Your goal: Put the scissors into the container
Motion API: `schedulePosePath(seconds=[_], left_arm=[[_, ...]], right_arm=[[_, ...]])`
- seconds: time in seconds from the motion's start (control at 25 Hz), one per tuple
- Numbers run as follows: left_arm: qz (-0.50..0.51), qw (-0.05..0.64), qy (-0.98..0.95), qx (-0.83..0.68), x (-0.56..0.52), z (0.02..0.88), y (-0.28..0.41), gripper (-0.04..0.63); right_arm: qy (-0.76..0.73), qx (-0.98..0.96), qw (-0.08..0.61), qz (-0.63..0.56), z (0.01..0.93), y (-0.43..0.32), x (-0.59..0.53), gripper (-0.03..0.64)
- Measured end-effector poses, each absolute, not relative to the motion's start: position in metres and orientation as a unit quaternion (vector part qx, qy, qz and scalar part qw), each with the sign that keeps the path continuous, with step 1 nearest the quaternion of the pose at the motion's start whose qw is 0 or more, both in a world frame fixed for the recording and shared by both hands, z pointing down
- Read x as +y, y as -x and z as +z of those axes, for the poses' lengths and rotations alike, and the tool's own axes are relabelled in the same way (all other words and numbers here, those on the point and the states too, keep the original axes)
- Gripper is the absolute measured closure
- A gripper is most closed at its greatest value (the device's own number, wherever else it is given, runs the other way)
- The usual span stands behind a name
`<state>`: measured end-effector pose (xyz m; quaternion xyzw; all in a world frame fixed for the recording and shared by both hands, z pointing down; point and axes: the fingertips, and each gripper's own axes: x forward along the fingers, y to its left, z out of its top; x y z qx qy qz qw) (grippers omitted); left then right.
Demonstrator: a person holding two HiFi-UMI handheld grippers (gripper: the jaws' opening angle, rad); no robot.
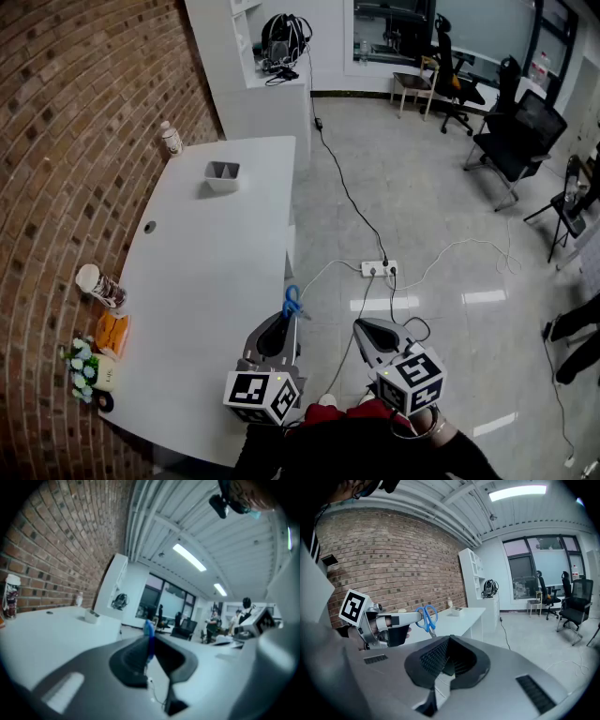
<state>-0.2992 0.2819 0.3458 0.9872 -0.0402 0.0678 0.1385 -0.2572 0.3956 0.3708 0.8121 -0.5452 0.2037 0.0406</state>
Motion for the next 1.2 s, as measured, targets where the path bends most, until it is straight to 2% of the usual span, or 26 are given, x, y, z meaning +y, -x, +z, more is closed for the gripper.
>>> schedulePosePath(seconds=[0.8, 1.2], left_arm=[[0.069, 0.137, -0.988, -0.021, 0.289, 0.347, 0.304, 0.563], [0.072, 0.127, -0.989, -0.034, 0.272, 0.349, 0.269, 0.563]], right_arm=[[-0.837, -0.496, -0.005, 0.230, 0.380, 0.255, 0.425, 0.608], [-0.830, -0.503, -0.018, 0.238, 0.388, 0.219, 0.409, 0.609]])
